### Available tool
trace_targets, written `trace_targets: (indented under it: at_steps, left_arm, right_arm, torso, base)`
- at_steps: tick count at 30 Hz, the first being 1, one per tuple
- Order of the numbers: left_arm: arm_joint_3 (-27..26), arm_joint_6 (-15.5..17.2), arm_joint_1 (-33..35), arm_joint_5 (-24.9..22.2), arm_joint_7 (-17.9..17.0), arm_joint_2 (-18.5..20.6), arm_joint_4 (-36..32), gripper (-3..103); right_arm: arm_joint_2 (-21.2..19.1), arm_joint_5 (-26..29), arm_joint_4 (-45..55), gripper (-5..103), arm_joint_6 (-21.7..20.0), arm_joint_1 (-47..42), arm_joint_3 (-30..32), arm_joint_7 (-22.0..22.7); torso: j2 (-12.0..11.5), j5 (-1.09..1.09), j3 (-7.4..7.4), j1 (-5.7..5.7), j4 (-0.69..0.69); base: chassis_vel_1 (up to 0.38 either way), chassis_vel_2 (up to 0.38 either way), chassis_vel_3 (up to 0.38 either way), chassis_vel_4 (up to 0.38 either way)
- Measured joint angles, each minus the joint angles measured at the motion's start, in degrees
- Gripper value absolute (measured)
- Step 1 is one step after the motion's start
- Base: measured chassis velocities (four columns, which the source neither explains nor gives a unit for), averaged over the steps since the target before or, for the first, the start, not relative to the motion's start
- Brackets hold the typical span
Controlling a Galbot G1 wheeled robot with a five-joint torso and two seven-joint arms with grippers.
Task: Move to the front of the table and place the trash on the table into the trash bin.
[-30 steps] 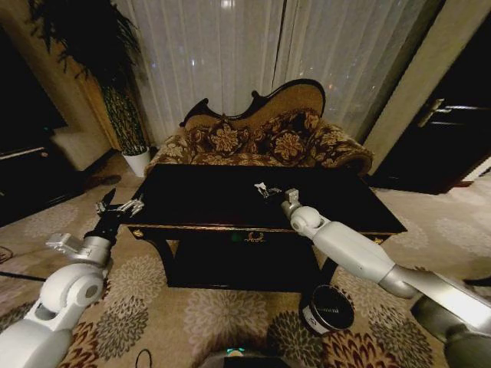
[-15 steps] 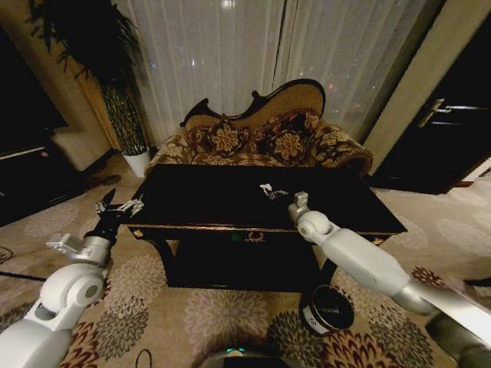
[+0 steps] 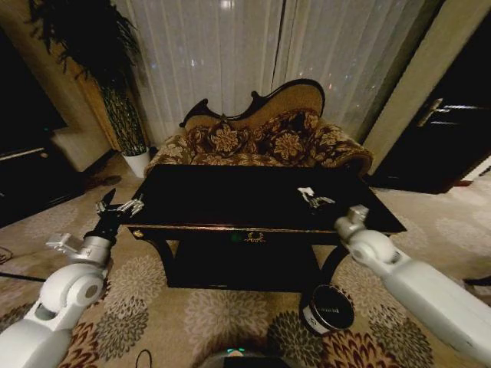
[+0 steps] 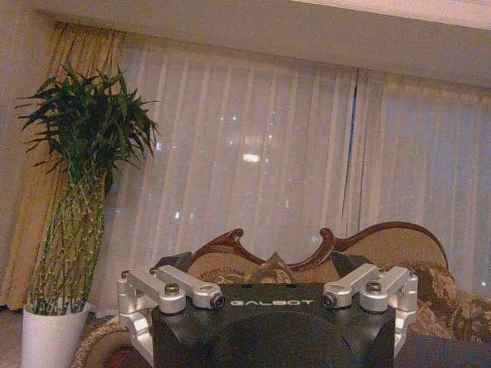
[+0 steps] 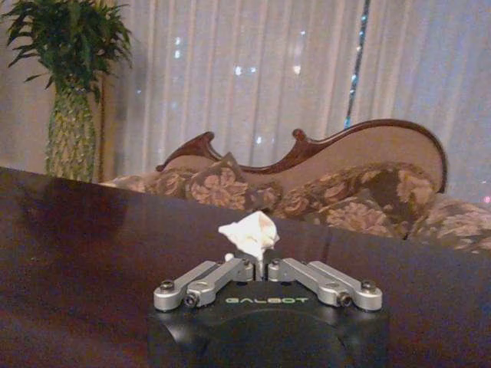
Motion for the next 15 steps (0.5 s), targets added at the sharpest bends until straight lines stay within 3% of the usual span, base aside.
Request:
trace_targets:
  at_steps: [10, 15]
  left_arm:
    - [0.00, 0.00, 0.00, 0.00, -0.01, 0.00, 0.00, 100]
    - [0.00, 0.00, 0.00, 0.00, -0.01, 0.00, 0.00, 100]
  right_arm:
    - [5.54, -1.64, 5.15, 3, 1.33, -16.05, 15.03, -0.96]
    - [10.64, -3.66, 6.29, 3, 3.92, -25.47, 23.79, -3.25]
  torso:
    - [0.00, -0.02, 0.00, 0.00, 0.01]
    - [-0.01, -0.01, 0.01, 0.00, 0.02]
  base:
    - [0.000, 0.000, 0.000, 0.000]
    - [0.000, 0.000, 0.000, 0.000]
